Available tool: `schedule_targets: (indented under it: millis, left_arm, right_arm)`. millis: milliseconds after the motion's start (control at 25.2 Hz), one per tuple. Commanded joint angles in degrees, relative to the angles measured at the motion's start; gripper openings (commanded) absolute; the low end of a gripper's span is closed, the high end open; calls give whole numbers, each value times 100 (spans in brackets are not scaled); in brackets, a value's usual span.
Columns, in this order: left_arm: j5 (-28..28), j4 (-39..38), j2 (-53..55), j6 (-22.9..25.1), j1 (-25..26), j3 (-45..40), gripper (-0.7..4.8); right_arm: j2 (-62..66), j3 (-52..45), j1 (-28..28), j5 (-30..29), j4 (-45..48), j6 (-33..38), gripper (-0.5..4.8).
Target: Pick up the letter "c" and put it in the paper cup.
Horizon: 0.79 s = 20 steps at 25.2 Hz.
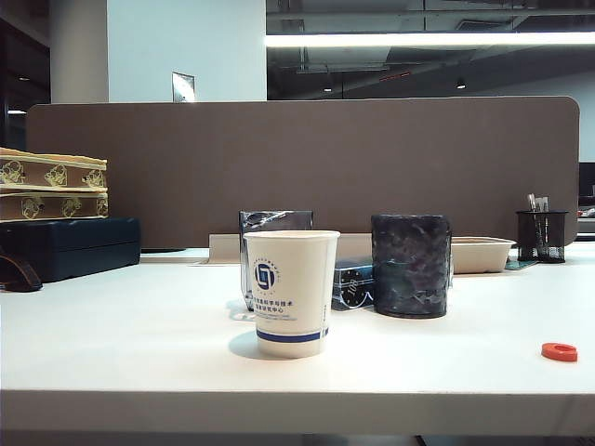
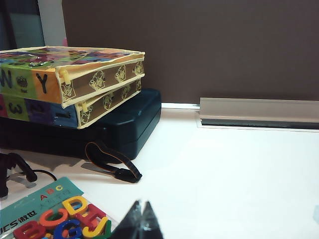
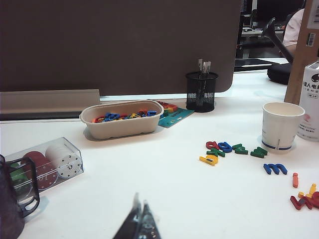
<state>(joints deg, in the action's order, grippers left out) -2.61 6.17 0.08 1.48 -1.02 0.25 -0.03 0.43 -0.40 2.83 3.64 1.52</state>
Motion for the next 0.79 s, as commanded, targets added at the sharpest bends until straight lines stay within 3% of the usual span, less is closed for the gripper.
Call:
schedule_targets:
  millis: [40,476,594,793]
  left_arm:
    - [-13,9,2,4,2,13,-3]
    - [79,-17,2,-85,2,11,-3]
    - [498,-13,2,-369,2,13,-3]
    - [1272,-15,2,-411,0,90,-4]
  right_arm:
    - [2,2,2,-20,39,22,-5]
    - [2,2,2,-17,-13,24,-5]
    - [2,2,2,-17,-74,160,-5]
    - [2,28,2,-20,7,632,-5]
